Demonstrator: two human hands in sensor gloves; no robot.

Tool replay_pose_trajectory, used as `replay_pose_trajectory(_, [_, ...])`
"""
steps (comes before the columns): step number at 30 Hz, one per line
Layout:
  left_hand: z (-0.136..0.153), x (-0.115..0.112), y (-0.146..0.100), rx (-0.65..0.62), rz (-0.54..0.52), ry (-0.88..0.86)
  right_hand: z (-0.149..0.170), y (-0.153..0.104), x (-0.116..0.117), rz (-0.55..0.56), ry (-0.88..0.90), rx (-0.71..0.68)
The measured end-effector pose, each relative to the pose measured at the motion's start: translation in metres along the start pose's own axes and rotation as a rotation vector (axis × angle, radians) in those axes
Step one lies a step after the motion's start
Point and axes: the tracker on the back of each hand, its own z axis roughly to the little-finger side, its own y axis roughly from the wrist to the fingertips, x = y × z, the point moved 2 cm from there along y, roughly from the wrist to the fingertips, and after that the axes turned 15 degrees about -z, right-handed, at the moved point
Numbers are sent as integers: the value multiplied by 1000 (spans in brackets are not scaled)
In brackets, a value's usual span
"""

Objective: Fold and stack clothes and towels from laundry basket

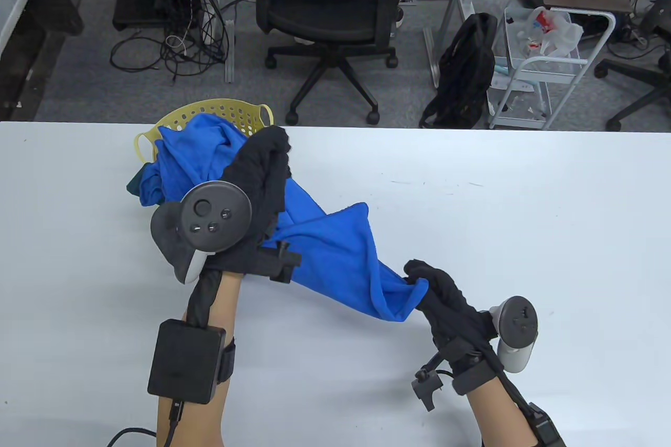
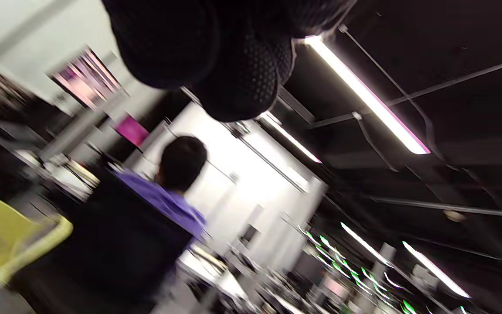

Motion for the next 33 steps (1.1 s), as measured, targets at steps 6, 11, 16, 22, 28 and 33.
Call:
replay_pose_trajectory(6, [82, -61, -20, -33, 540, 887, -17, -12, -20, 66, 92, -77])
replay_pose_trajectory(11, [114, -85, -20, 1, 515, 1136, -22, -14, -24, 68, 128, -103])
replay_pose_trajectory(16, [94, -65, -6, 66, 133, 901, -17, -12, -24, 75, 119, -82])
replay_pose_trajectory(22, [25, -9, -17, -40, -131, 310, -18, -13, -28, 98, 105, -87])
replay_pose_trajectory(28, [-9, -60, -76, -111, 352, -36, -22, -14, -24, 116, 14, -156])
replay_pose_trajectory(33, [37, -133, -134, 33, 510, 213, -21, -14, -22, 58, 73, -112])
